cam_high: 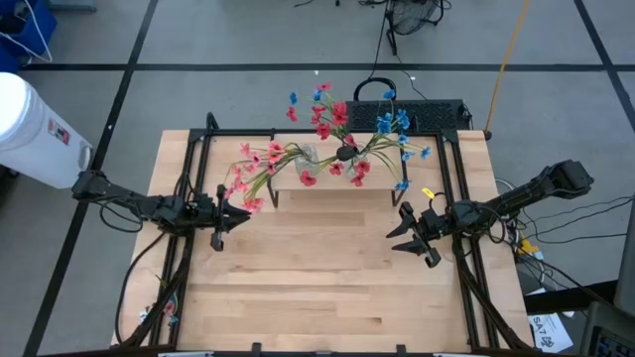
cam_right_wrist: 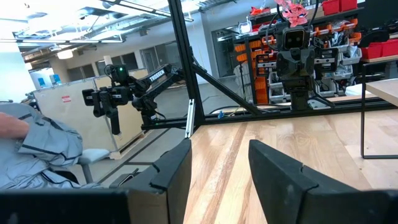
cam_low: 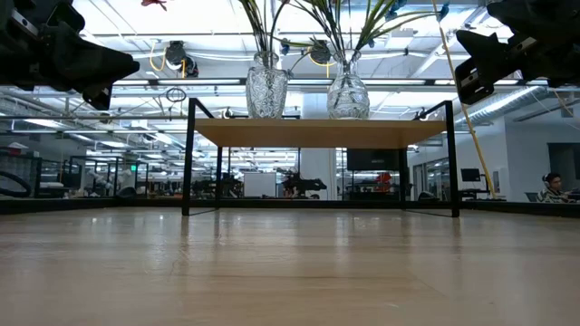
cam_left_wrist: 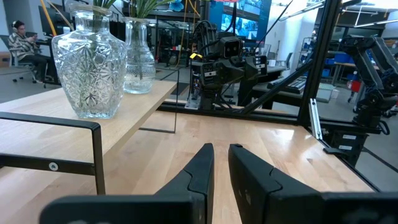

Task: Pick and place flowers into a vace then onto a shelf
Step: Return to Home Position

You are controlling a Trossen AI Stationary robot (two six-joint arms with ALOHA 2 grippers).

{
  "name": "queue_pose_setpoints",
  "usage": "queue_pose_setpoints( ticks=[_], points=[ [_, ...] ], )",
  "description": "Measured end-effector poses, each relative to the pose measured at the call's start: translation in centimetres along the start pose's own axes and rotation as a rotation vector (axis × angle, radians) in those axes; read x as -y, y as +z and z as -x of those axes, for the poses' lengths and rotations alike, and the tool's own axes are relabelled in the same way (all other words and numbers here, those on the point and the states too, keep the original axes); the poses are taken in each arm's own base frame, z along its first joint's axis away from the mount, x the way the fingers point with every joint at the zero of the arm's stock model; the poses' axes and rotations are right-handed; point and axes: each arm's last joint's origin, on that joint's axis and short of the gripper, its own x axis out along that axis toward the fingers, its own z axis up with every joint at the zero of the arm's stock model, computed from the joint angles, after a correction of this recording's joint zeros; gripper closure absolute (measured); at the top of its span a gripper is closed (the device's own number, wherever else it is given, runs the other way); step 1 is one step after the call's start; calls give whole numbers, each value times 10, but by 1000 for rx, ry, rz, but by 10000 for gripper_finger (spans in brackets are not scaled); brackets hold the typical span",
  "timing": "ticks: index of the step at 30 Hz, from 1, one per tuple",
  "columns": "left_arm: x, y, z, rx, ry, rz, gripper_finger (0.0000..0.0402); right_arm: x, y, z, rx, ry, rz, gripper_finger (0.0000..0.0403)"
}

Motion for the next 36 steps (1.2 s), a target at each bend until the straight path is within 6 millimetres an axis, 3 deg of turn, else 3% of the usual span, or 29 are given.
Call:
queue_pose_setpoints(
  ticks=[36],
  points=[
    [0, 0, 0, 0, 0, 0, 350, 0, 0, 0, 0, 0, 0, 252]
  ],
)
